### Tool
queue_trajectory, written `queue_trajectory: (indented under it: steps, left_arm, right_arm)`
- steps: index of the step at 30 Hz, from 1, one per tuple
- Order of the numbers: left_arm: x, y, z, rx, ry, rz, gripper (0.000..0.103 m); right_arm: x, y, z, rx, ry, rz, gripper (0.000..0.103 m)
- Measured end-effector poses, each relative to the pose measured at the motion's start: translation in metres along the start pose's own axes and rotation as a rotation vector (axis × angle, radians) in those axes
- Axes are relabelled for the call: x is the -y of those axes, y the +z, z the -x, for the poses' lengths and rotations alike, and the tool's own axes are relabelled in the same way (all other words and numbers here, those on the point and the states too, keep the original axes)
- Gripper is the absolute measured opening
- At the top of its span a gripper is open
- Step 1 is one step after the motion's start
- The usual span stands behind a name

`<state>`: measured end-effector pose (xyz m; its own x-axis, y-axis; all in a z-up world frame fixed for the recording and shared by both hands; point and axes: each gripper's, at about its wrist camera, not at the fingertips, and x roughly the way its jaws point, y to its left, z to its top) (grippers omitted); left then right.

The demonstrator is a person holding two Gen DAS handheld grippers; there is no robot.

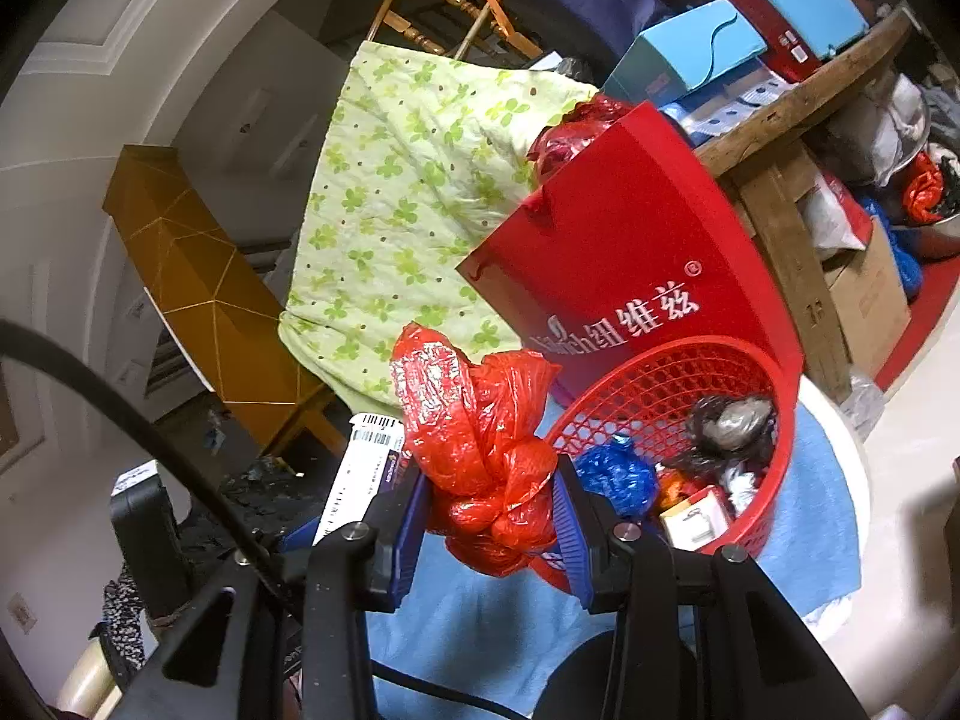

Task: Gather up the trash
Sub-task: 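Lower the white box and red bag into the basket with both grippers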

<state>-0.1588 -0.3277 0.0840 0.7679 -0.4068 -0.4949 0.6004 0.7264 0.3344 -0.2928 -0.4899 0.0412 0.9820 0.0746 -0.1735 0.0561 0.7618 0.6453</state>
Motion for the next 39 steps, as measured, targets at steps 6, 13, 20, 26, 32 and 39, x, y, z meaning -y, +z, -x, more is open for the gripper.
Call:
queue_trajectory:
  steps: [6,13,20,26,32,39]
  left_arm:
    - [0.002,0.001,-0.005,-0.003,-0.013,-0.001,0.048]
    - [0.006,0.000,-0.009,-0.006,-0.028,-0.003,0.048]
    - [0.010,0.001,-0.014,-0.016,-0.038,-0.003,0.048]
    - [0.013,0.002,-0.019,-0.021,-0.046,-0.007,0.048]
    - [0.017,0.004,-0.025,-0.027,-0.051,-0.010,0.048]
    - [0.020,0.005,-0.030,-0.033,-0.056,-0.017,0.048]
  right_arm:
    - [0.001,0.001,0.000,0.008,-0.049,0.026,0.042]
    - [0.006,0.001,-0.002,0.004,-0.054,0.021,0.042]
    - [0.008,0.000,-0.003,0.006,-0.063,0.019,0.042]
    - [0.011,0.001,-0.004,0.008,-0.066,0.013,0.042]
    - [0.012,0.002,-0.002,0.014,-0.072,0.012,0.042]
    - [0.014,0.004,-0.002,0.017,-0.076,0.011,0.042]
